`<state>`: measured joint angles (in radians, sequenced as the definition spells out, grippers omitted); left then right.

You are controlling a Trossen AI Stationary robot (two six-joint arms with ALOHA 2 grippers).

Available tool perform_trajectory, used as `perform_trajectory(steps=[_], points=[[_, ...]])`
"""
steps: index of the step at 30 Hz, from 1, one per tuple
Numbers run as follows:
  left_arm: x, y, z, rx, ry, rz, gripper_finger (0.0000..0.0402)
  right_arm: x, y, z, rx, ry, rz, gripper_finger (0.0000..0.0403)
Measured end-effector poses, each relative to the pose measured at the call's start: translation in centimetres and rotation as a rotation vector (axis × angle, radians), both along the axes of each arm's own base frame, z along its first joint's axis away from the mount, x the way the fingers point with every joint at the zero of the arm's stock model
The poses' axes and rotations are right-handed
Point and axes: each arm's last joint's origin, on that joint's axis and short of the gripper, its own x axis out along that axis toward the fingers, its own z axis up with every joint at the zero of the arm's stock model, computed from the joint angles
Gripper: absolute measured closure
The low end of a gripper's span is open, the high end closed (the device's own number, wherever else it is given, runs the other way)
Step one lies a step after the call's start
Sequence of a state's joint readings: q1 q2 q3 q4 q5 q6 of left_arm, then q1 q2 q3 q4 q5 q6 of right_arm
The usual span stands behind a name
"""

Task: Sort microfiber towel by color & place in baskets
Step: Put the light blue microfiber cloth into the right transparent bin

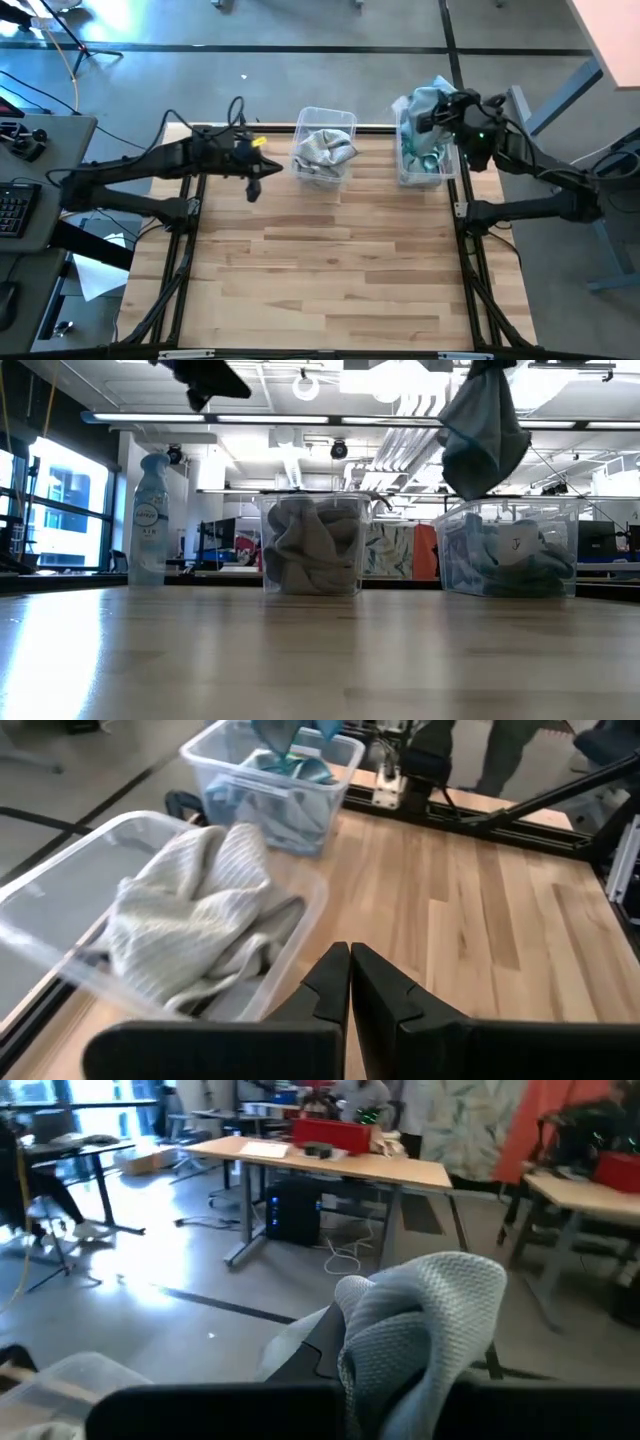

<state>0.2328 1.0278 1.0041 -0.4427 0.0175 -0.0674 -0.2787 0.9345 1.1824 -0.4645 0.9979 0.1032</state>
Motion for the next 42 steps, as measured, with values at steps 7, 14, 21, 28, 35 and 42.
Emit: perform_trajectory(steps=[7, 14, 21, 28, 35, 42], points=[[-2.5, 0.6, -0.9, 0.025, -0.006, 0.047, 0.0401, -0.4, -0.5, -1.2, 0.088, -0.017, -0.047, 0.0402], [-3.5, 1.4, -1.3, 0.060, 0.019, 0.081, 0.0401, -0.7, -1.0, -4.2, 0.257, 0.019, -0.183, 0.0402], [-3.8, 2.2, -1.2, 0.099, 0.030, 0.091, 0.0401, 2.2, -4.4, -7.2, 0.297, 0.097, -0.245, 0.0402], [-4.0, 2.6, -1.3, 0.053, 0.014, 0.063, 0.0401, 2.6, -8.2, -8.8, 0.264, 0.225, -0.422, 0.0402], [-4.0, 2.6, -1.3, 0.031, 0.007, 0.055, 0.0401, 1.6, -9.5, -9.0, 0.305, 0.233, -0.448, 0.0402], [-4.0, 2.6, -1.3, 0.014, 0.002, 0.063, 0.0401, 1.1, -9.8, -9.8, 0.495, 0.170, -0.314, 0.0402]])
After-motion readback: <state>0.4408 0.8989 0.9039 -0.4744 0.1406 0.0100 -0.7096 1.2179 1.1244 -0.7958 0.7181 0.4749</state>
